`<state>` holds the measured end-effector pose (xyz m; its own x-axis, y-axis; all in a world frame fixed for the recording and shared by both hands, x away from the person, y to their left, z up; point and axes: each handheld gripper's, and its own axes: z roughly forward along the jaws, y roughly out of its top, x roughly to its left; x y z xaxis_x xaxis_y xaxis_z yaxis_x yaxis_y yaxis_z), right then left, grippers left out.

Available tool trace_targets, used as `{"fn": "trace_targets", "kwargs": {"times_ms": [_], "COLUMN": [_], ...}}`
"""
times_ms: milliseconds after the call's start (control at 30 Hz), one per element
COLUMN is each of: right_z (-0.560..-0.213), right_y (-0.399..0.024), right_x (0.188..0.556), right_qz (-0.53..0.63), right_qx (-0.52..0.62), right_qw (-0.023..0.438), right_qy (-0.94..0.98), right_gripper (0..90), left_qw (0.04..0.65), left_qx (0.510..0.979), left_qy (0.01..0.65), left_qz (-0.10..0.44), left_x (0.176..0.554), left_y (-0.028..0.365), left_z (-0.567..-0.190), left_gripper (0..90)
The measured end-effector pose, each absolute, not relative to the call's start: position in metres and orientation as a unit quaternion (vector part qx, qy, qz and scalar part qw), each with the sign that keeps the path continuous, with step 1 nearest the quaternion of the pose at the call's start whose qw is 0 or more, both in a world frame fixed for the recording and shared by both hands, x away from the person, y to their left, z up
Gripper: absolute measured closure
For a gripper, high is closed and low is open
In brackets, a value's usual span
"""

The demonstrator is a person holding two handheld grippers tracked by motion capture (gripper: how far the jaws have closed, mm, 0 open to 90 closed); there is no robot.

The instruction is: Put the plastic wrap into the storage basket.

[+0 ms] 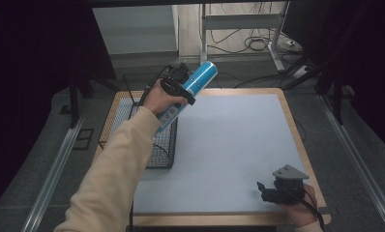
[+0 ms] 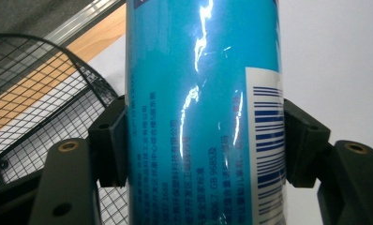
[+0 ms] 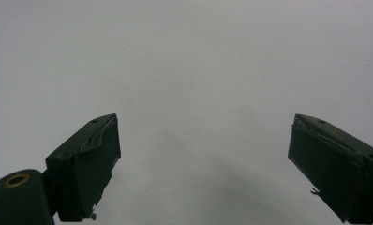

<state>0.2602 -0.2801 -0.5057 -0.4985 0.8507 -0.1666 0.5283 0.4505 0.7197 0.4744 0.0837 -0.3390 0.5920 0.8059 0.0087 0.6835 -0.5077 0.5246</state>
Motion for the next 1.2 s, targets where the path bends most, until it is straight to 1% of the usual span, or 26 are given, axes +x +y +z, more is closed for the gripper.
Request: {"fn": "trace_targets", "kwargs": {"times_ms": [900,1000,1100,1200], "right_z": [-0.507,-0.507,-0.507,-0.507], "right_y": [-0.28,-0.28,-0.28,-0.28], "right_x": [0.261,0.261,0.261,0.26], "right_qz": [0.303,0.302,0.303,0.303], "right_qx": [0.427,0.427,0.428,0.427], "right_qw": [0.264,0.264,0.264,0.264], "right_qy": [0.81,0.81,0.81,0.81], "right_gripper": [9.8,9.7,9.8,9.8], "left_qw": [0.221,0.213,0.204,0.199], "left_qx": [0.841,0.84,0.839,0.837], "left_qy": [0.473,0.478,0.487,0.491], "left_qz": [0.139,0.141,0.131,0.135], "left_x": [0.492,0.494,0.498,0.501], "left_y": [0.13,0.134,0.14,0.145], "left_z": [-0.365,-0.369,-0.377,-0.384], "left_gripper": [31.5,31.5,31.5,31.5]}}
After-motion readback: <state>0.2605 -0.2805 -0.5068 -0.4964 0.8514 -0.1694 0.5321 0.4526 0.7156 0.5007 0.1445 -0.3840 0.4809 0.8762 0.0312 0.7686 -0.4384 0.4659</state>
